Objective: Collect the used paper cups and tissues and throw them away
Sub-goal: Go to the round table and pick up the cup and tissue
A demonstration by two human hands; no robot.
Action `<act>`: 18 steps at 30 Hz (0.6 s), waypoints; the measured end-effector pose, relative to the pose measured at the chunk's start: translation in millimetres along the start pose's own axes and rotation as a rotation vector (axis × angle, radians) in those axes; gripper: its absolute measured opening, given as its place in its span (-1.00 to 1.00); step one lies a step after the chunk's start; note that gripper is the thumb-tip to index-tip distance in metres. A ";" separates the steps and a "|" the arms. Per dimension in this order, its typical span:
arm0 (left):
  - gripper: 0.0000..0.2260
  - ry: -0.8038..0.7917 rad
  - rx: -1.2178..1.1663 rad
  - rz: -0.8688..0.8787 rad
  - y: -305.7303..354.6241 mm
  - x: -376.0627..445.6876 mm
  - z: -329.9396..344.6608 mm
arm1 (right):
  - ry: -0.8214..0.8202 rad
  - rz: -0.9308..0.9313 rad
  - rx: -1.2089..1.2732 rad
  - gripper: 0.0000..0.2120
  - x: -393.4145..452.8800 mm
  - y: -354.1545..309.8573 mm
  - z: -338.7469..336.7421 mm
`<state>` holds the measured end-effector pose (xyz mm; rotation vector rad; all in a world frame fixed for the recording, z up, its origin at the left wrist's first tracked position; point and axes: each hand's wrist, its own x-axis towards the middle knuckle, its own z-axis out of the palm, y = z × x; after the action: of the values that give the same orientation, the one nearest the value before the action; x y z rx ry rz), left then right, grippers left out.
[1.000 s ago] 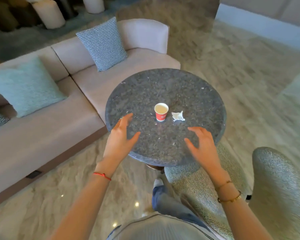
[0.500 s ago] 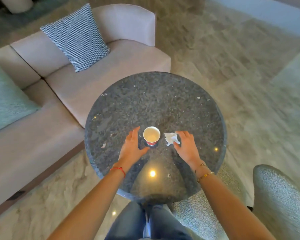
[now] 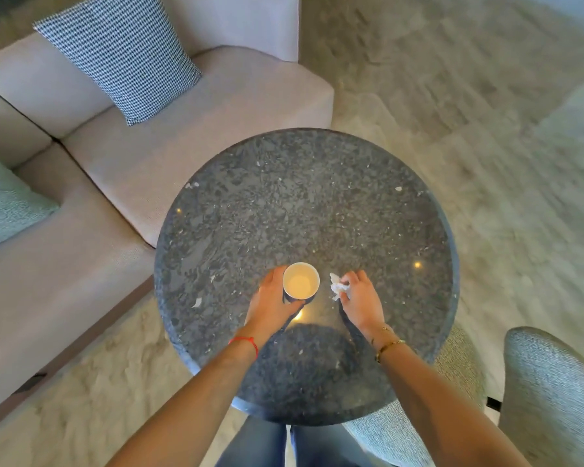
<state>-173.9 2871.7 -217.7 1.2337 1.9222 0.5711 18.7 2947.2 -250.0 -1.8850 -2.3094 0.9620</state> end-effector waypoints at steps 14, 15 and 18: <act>-0.37 0.219 -0.051 0.168 15.2 -47.9 -63.0 | 0.376 -0.126 0.280 -0.86 -74.2 -22.1 -58.1; -0.36 0.251 -0.046 0.190 14.7 -56.9 -67.1 | 0.396 -0.125 0.294 -0.87 -85.2 -23.6 -60.5; -0.35 0.292 -0.047 0.238 9.0 -85.4 -75.6 | 0.434 -0.118 0.314 -0.84 -120.1 -25.7 -64.9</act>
<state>-208.8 2801.1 -134.6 1.4229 1.9952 0.9600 53.4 2867.1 -142.0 -1.6173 -1.8727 0.7558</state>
